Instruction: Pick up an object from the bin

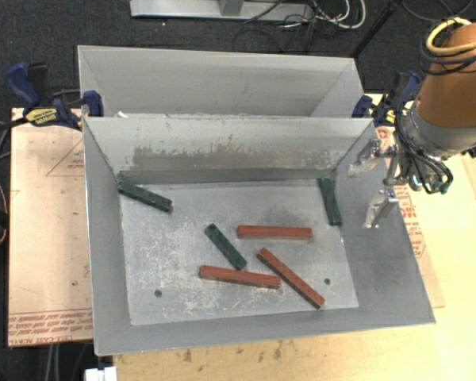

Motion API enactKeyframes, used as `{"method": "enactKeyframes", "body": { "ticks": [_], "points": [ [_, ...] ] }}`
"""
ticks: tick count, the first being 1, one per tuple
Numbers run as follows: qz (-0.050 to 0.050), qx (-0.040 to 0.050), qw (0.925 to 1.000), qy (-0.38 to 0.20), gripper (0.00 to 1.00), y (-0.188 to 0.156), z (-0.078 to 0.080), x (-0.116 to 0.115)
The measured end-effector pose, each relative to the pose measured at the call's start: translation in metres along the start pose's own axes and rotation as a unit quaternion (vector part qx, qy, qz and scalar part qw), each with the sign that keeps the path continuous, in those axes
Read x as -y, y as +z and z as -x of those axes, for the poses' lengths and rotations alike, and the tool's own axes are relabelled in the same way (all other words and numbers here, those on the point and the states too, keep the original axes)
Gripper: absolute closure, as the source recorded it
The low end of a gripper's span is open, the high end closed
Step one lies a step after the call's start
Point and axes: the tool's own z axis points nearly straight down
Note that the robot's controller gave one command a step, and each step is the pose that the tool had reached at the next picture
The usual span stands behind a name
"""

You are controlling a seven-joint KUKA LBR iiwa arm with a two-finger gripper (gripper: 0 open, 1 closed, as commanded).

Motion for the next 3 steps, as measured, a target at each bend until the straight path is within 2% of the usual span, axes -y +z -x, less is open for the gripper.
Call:
{"method": "enactKeyframes", "body": {
  "ticks": [1, 2, 3],
  "points": [
    [-0.001, 0.0040, 1.0000, -0.002, 0.00, -0.004, 0.002, -0.001],
    [-0.001, 0.0055, 0.9995, -0.031, 0.00, 0.079, 0.004, -0.043],
    [0.000, 0.0056, 0.9940, -0.109, 0.00, 0.073, 0.011, -0.096]
  ]
}}
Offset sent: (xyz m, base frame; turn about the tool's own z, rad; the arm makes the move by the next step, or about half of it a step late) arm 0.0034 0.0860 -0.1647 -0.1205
